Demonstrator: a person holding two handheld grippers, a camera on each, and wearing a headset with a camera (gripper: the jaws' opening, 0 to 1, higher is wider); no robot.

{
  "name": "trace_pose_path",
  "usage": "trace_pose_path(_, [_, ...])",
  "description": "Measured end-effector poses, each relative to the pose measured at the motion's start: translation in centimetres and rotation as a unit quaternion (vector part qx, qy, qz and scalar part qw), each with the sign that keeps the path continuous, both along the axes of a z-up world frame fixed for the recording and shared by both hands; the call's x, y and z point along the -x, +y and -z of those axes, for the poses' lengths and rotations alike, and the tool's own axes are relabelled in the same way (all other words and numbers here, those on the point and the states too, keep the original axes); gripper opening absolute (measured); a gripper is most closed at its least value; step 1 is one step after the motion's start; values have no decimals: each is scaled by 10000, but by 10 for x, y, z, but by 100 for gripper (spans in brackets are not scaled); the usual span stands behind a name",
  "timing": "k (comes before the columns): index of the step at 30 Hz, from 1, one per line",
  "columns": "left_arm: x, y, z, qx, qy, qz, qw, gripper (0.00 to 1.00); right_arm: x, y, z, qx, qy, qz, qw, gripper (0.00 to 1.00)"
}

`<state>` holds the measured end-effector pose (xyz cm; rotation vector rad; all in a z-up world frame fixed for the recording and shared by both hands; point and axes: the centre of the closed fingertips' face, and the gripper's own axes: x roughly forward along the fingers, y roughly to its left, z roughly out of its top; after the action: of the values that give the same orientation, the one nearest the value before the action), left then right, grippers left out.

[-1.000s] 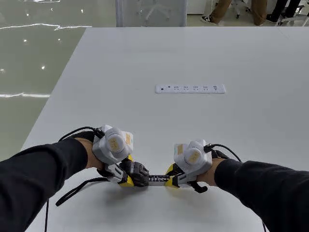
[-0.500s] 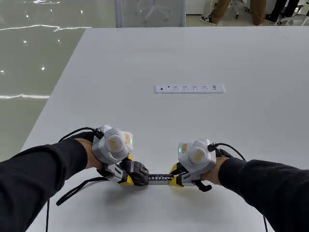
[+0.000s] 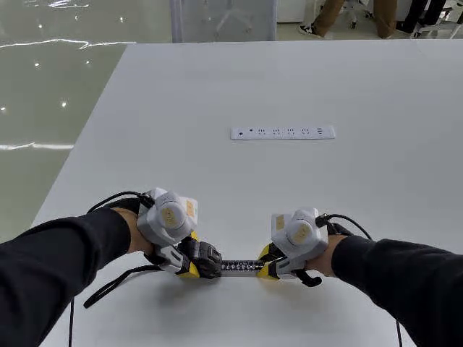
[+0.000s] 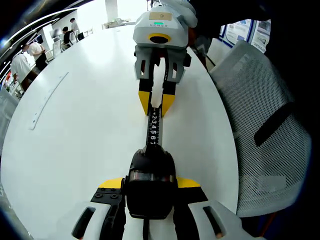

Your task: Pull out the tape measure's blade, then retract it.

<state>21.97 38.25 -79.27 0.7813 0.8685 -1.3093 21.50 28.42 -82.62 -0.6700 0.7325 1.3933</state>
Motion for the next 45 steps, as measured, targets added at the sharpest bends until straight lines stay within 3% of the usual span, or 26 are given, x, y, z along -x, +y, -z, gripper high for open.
trace_pose_path(45, [0,0,0,20,-15,-29,10000,33,-4,-41,0,187,0,148,9997,11])
